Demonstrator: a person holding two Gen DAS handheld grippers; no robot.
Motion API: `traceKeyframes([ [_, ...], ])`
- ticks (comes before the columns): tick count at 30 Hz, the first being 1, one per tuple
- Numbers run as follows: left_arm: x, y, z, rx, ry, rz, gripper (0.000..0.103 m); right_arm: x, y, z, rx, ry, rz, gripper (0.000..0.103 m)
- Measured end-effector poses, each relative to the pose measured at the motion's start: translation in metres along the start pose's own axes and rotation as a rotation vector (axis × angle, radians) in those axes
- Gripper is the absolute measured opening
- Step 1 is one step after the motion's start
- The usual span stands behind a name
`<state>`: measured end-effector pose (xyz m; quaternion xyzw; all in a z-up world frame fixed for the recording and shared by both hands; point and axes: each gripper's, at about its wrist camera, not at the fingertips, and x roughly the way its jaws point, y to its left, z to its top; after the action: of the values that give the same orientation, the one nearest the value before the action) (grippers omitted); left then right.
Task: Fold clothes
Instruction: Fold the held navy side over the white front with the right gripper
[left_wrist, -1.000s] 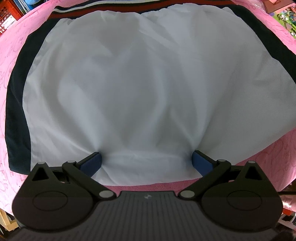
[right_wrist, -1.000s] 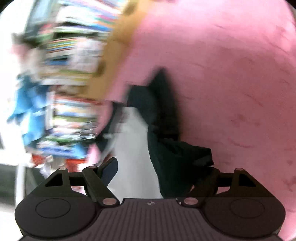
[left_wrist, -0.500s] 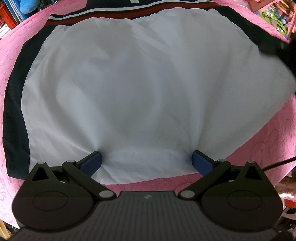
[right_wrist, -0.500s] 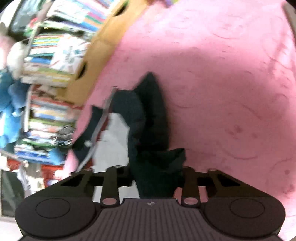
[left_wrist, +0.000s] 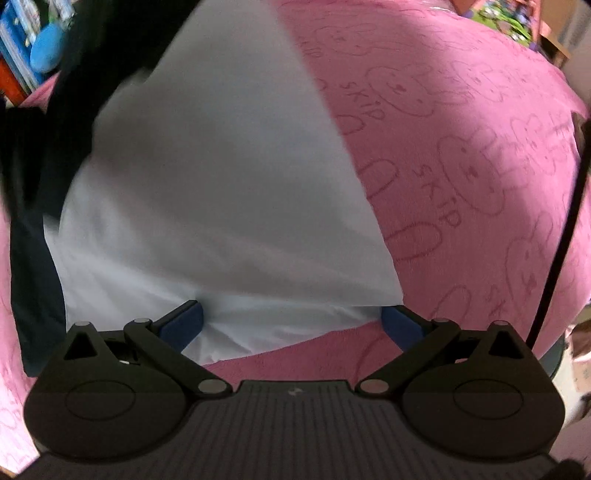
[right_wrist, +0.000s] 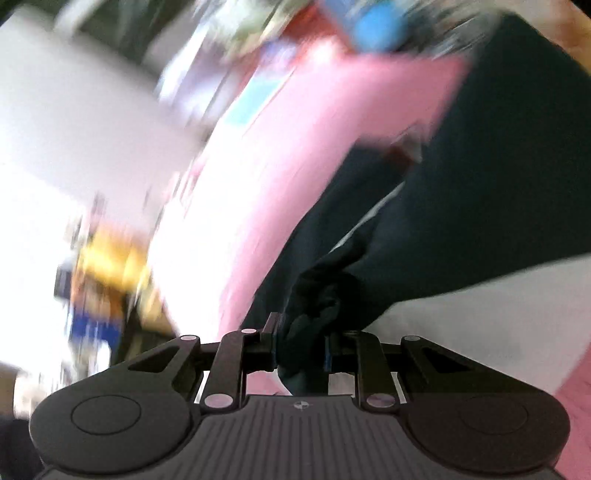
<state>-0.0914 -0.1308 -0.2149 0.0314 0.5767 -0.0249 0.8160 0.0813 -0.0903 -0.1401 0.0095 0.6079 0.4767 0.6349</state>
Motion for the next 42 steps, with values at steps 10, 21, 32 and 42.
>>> traceKeyframes([
  [10, -0.015, 0.055, 0.007, -0.2, -0.005, -0.157, 0.103, -0.075, -0.016, -0.003, 0.086, -0.234, -0.116, 0.068],
  [21, -0.048, 0.11, 0.014, -0.303, 0.077, -0.077, 0.101, -0.131, -0.017, -0.139, 0.243, -0.368, -0.496, 0.076],
  [32, -0.074, 0.102, 0.033, -0.313, 0.002, -0.003, 0.101, -0.1, 0.039, -0.166, 0.056, -0.408, -0.752, 0.089],
  [42, -0.073, 0.094, 0.042, -0.282, 0.014, -0.015, 0.102, -0.08, 0.054, -0.177, -0.078, -0.454, -0.928, 0.097],
])
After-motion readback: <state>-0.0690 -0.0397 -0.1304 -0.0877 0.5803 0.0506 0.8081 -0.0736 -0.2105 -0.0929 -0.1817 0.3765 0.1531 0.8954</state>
